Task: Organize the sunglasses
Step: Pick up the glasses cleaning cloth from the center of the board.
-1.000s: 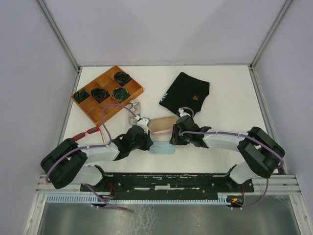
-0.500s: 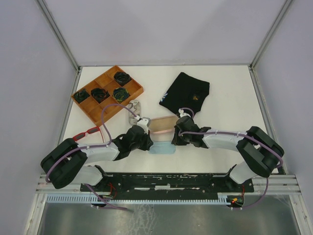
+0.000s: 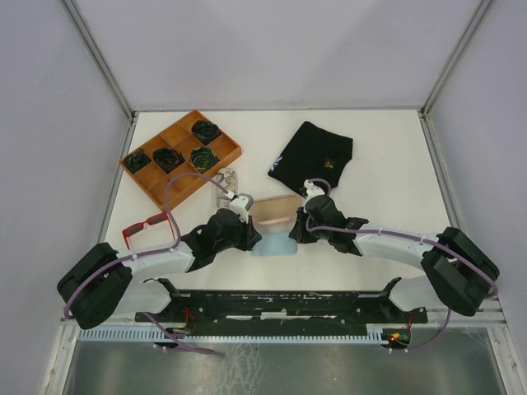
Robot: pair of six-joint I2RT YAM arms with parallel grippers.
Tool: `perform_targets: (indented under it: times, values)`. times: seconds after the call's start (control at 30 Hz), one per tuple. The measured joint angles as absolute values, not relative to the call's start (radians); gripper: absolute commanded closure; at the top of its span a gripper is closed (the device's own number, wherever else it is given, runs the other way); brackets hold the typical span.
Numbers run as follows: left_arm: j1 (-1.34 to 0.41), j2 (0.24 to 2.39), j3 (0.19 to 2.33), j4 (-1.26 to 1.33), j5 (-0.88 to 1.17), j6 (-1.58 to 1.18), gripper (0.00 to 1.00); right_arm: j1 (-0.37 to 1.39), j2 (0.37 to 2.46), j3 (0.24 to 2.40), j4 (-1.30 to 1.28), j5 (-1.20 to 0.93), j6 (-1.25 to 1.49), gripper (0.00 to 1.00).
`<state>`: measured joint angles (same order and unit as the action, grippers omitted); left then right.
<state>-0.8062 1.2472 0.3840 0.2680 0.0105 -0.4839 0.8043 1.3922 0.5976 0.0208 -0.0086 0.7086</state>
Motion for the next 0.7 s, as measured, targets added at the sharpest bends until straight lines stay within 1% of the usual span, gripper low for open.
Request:
perform_targets:
  times: [0.33,0.53,0.7]
  values:
    - [-0.806,1.203,0.42,0.232,-0.006,-0.484,0.97,0.804,1.283,0.615,-0.044,0.05,0.65,1.0]
    - [-0.806,1.198,0.47,0.216,-0.048,-0.484,0.97,0.804,1.274,0.661,-0.082,0.093,0.612,1.0]
    - [-0.799,1.235,0.533,0.223,-0.069,-0.477,0.97,0.791,1.283,0.702,-0.093,0.115,0.579,1.0]
